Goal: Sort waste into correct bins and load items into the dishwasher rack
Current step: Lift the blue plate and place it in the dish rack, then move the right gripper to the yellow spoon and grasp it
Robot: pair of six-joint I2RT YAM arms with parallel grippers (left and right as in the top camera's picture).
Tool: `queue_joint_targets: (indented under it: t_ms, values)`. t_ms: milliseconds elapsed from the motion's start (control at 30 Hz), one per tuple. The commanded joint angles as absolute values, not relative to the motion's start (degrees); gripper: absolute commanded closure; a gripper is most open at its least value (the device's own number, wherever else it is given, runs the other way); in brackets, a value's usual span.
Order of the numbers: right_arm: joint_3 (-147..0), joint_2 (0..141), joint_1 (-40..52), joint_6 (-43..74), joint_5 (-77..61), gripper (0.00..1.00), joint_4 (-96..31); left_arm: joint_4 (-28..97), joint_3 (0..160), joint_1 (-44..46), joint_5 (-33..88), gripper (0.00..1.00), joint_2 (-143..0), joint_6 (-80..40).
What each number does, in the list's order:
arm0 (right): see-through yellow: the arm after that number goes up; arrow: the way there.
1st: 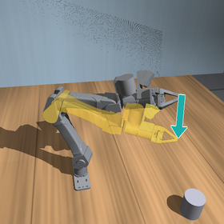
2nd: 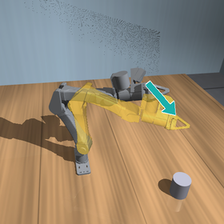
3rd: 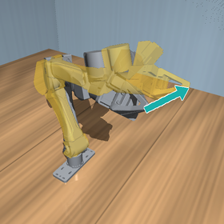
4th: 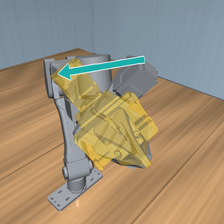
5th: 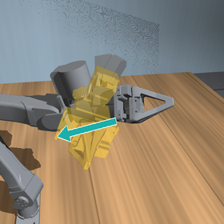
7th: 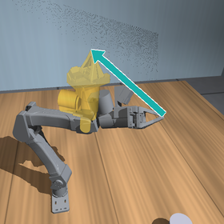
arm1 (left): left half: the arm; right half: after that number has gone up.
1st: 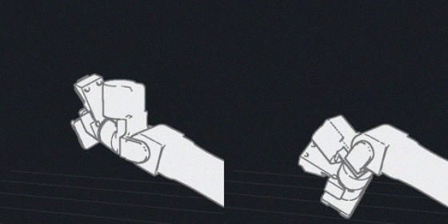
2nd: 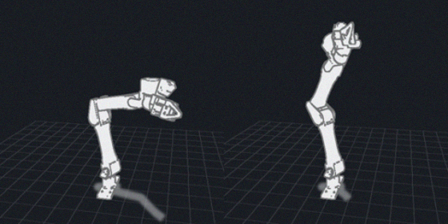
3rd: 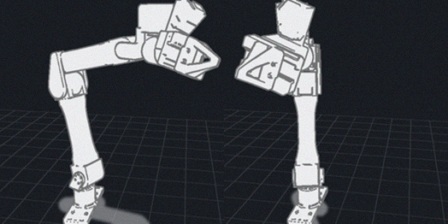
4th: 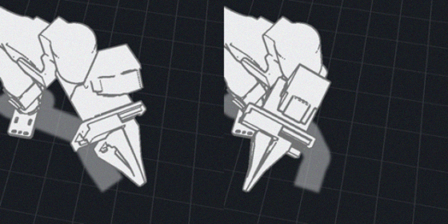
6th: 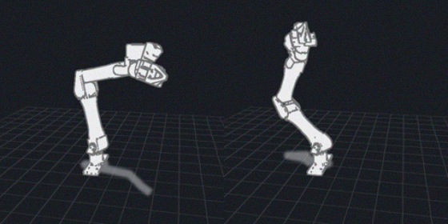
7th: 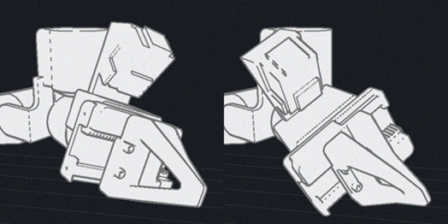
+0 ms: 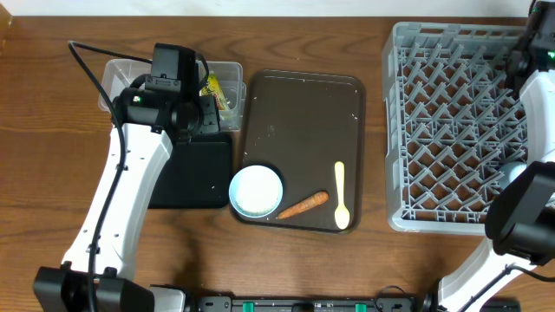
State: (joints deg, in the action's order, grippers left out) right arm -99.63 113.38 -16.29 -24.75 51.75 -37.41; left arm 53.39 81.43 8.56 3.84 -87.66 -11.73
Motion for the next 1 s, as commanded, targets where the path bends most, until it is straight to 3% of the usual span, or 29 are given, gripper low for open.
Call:
queue_joint_targets:
  t_ms: [0,300,567,967]
  values:
    - [-98.1,115.5,-16.1,-17.2,37.2,0.69,-42.4,53.5,81.1,8.3,3.0,0.55,-87.7,-11.2]
    - [-98.1,113.6,-16.1,-16.1,33.5,0.62,-49.4,53.5,81.1,8.3,3.0,0.55,-87.7,-11.2]
    - [-98.1,103.0,-16.1,-16.1,23.7,0.31,-47.7,53.5,81.1,8.3,3.0,0.55,-87.7,-11.2]
    - [-98.1,94.5,-16.1,-16.1,1.6,0.26,-48.5,53.6,81.1,8.3,3.0,0.55,-87.7,-11.2]
